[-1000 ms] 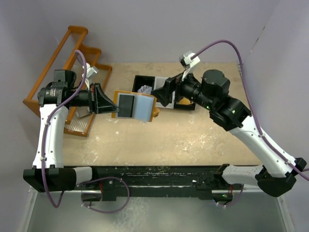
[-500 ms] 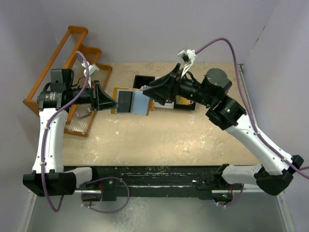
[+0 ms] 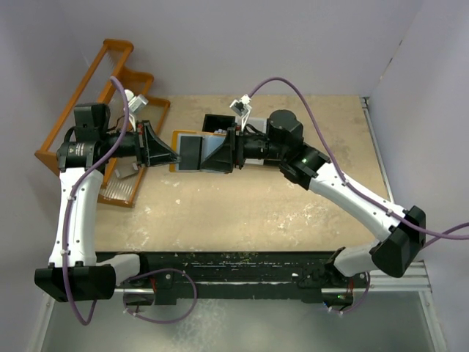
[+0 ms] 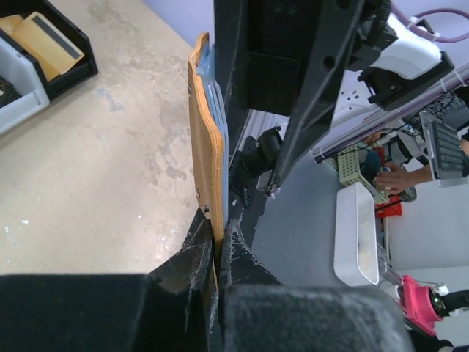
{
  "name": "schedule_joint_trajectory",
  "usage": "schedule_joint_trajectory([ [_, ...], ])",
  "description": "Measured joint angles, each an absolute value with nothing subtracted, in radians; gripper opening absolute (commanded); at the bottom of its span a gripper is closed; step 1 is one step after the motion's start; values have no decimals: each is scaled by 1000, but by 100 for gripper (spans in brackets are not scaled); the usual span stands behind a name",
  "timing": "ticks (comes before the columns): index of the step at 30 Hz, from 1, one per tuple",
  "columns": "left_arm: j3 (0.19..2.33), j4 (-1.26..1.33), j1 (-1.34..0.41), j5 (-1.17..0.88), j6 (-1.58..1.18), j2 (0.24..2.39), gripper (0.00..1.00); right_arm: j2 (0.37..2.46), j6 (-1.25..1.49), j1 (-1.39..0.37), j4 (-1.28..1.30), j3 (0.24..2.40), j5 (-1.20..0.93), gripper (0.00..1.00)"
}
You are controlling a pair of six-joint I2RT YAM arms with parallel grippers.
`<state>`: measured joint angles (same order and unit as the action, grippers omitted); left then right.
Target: Take the credit cards out of the card holder
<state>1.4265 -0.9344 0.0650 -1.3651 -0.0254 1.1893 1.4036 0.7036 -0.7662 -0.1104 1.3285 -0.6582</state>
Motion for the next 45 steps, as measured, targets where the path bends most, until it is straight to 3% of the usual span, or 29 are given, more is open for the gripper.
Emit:
schedule_joint_trajectory([
  [23, 1390, -868, 65, -1462, -112, 1172, 0, 1470, 912, -719, -406, 1284, -807, 15],
  [26, 1387, -865, 65, -1463, -113, 1171, 0, 1471, 930, -717, -427, 1276, -812, 18],
  [28, 1385, -864, 65, -1462, -113, 1169, 0, 1473, 945, -716, -447, 1266, -816, 33],
  [30, 1381, -863, 65, -1453, -113, 1168, 0, 1477, 959, -715, -464, 1262, -822, 37],
  [38, 1378, -861, 65, -1398, -113, 1169, 0, 1481, 931, -717, -437, 1262, -770, 18],
  [43, 1377, -861, 65, -1390, -113, 1169, 0, 1485, 943, -717, -467, 1244, -754, 14],
  [45, 1377, -861, 65, -1383, -113, 1169, 2, 1491, 958, -717, -488, 1235, -752, 4],
])
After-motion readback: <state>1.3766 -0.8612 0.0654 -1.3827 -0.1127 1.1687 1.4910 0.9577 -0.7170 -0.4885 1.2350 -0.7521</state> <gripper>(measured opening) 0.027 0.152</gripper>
